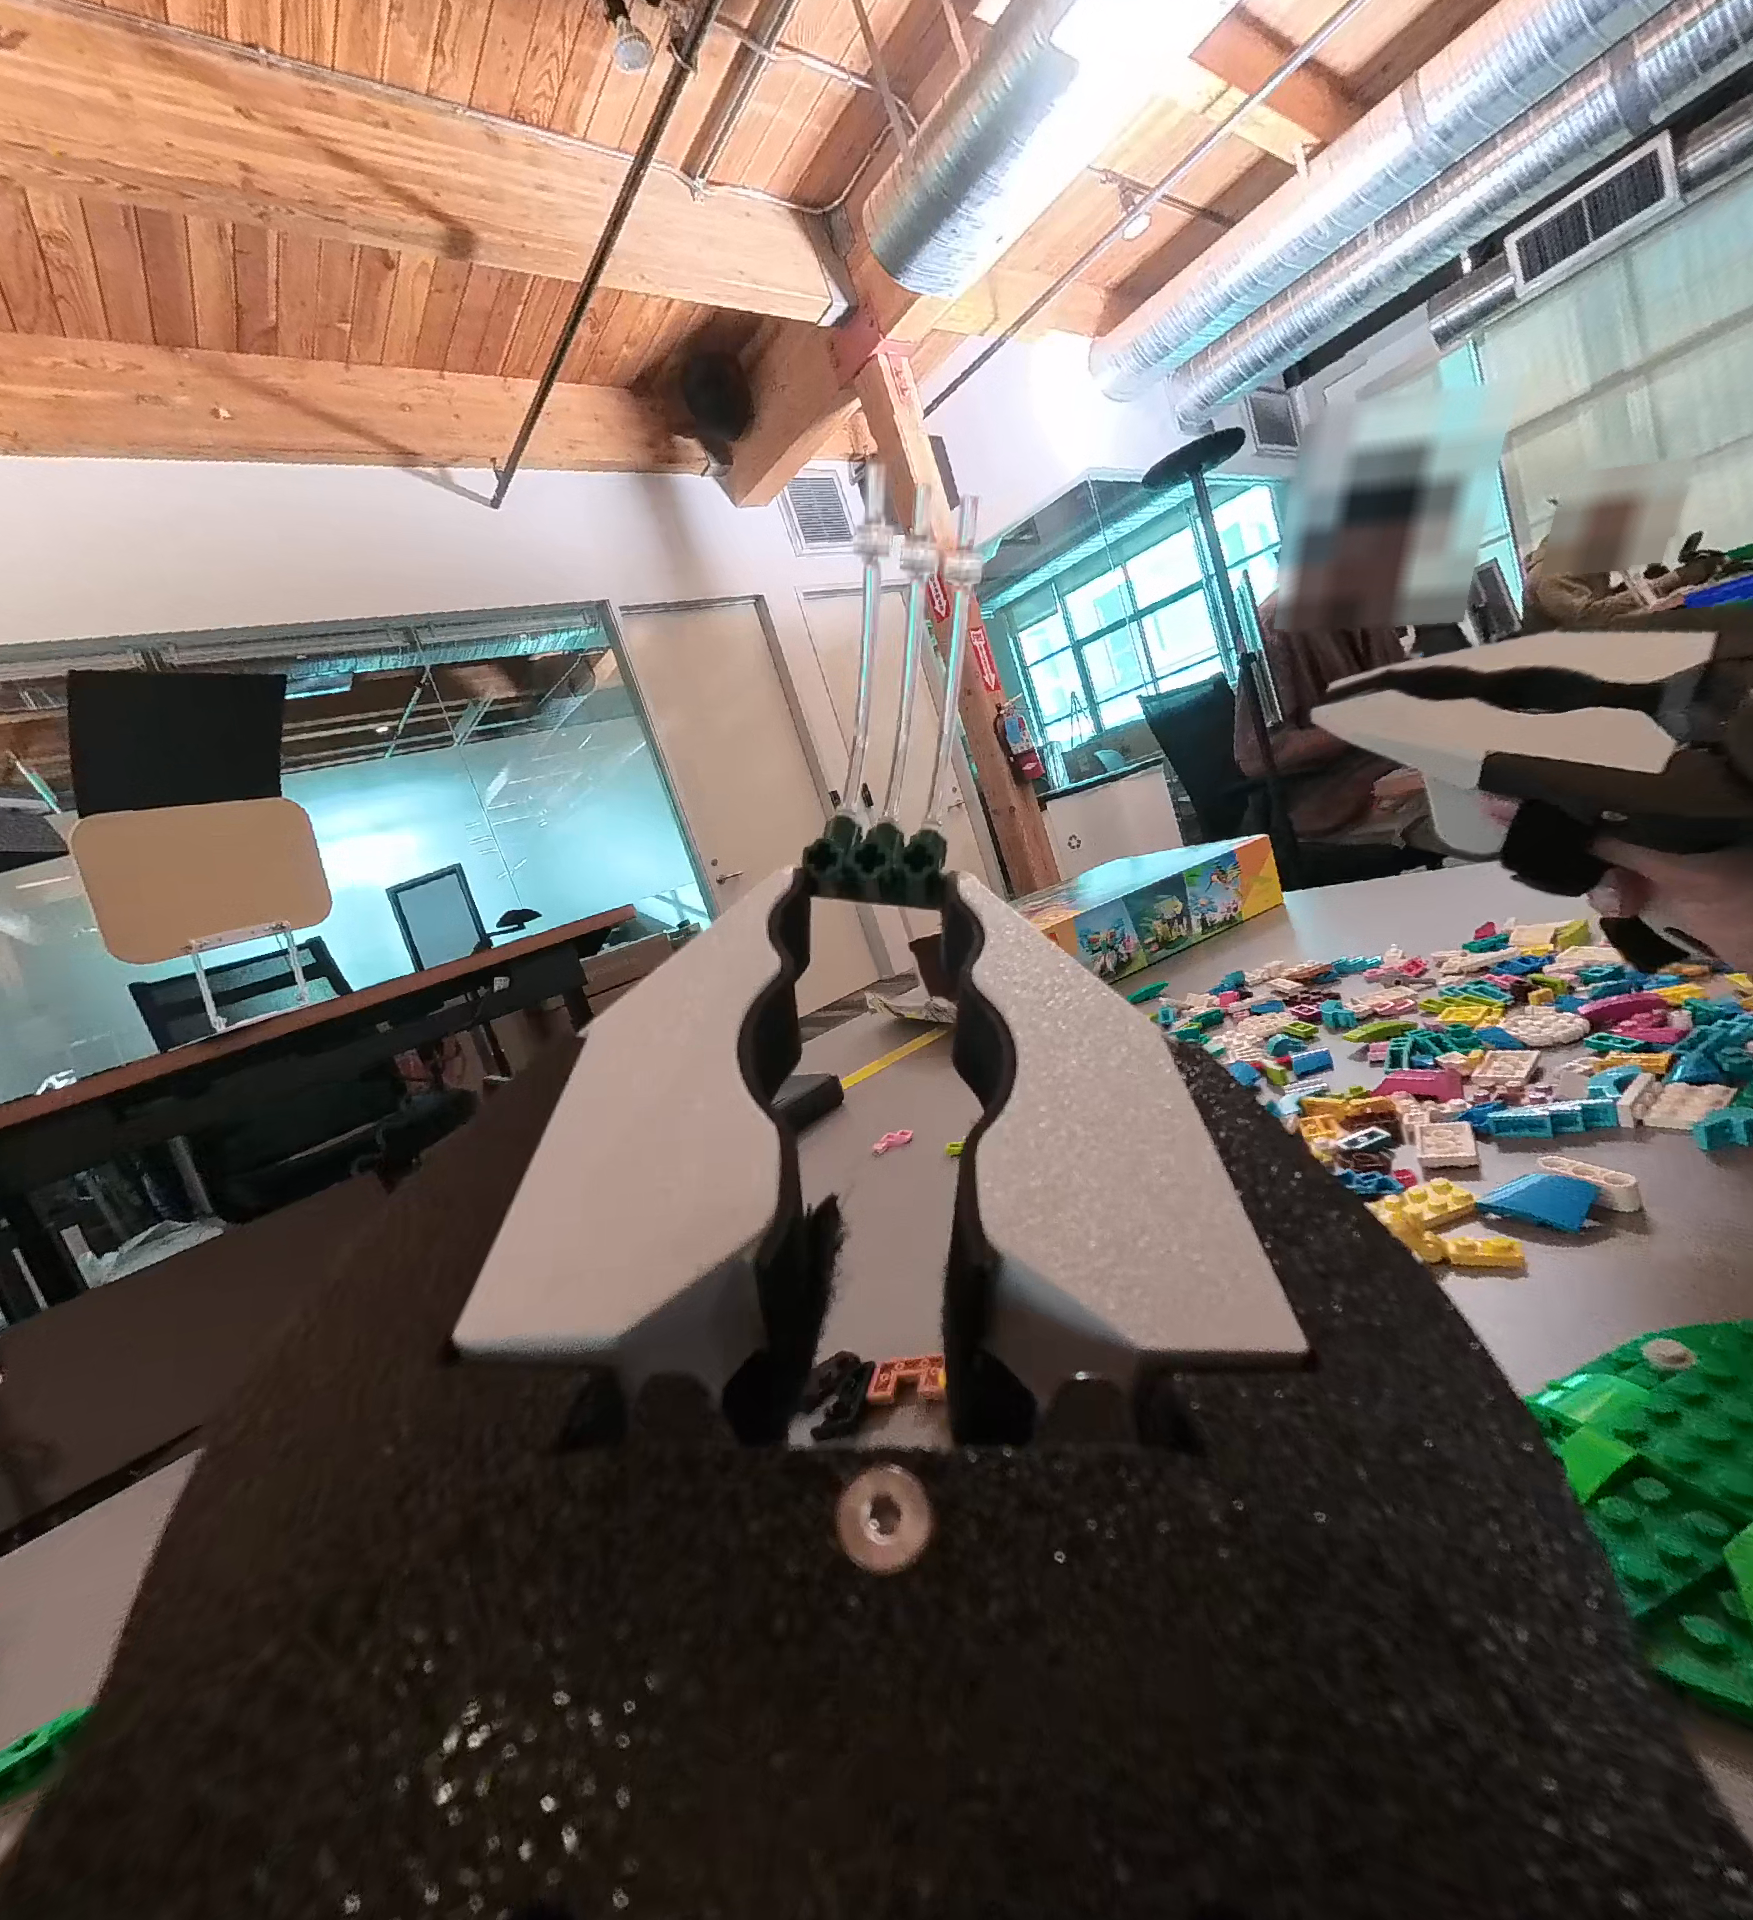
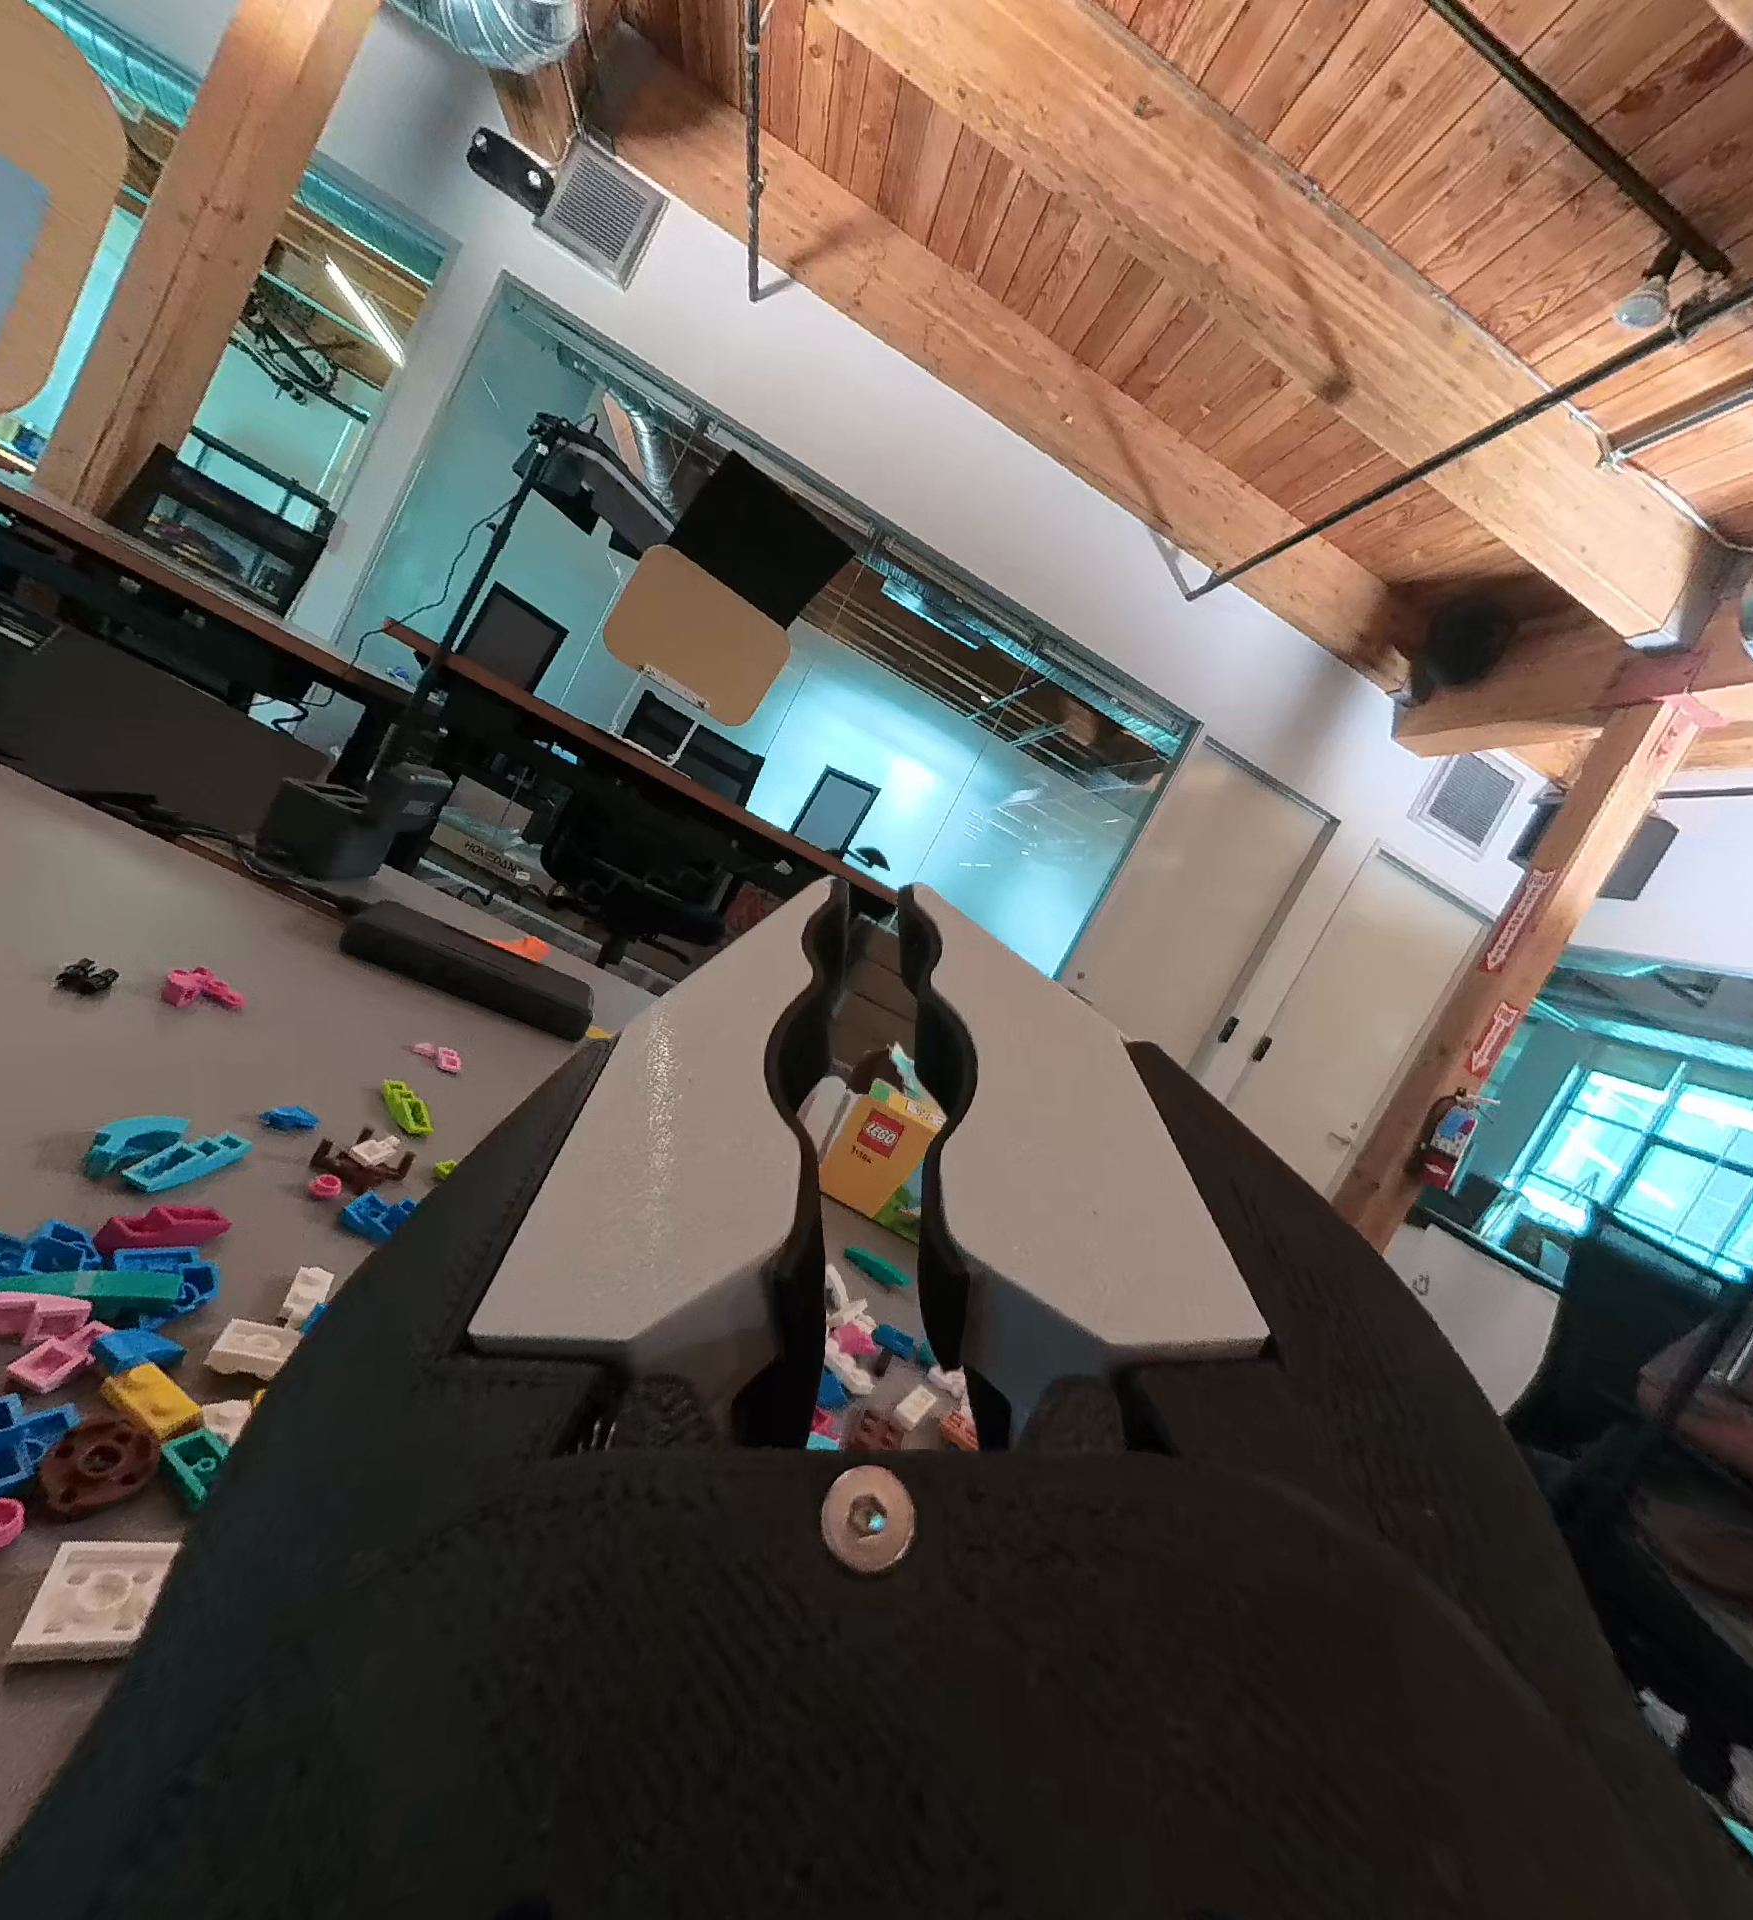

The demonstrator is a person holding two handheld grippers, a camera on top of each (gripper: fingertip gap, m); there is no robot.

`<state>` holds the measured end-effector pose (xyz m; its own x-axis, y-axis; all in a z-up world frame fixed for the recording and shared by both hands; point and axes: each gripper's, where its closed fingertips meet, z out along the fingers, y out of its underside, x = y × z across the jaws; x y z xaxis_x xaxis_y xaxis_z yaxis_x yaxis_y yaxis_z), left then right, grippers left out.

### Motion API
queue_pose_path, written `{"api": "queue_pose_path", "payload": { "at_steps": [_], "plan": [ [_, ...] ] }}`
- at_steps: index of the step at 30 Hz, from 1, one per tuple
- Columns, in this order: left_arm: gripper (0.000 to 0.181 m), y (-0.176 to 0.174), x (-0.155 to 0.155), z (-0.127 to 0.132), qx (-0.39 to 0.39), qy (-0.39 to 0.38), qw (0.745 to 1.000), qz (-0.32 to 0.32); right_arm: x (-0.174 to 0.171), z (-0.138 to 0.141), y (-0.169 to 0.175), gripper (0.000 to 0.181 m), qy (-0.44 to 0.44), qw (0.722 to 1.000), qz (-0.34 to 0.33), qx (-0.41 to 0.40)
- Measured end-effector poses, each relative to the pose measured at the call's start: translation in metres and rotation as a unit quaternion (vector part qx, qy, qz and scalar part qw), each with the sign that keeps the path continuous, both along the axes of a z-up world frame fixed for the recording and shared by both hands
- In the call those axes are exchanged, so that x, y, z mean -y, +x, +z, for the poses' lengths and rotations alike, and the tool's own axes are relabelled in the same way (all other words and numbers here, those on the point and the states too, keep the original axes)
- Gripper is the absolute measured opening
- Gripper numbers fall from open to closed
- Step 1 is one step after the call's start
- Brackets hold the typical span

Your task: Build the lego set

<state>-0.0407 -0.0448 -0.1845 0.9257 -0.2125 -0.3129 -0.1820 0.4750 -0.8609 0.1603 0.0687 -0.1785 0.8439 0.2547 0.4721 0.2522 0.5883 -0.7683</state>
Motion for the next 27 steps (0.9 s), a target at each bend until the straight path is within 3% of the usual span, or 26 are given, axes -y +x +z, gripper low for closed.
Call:
{"api": "queue_pose_path", "payload": {
  "at_steps": [9,27],
  "plan": [
    [0.022,-0.003,-0.002,-0.002,0.041,-0.02,0.998,-0.031,0.003,0.003,-0.001,0.007,0.011,1.0,0.002,0.008],
    [0.023,0.005,0.004,-0.003,0.025,-0.019,0.999,-0.042,0.008,0.005,-0.002,0.008,0.009,1.0,0.026,-0.002]
  ]
}}
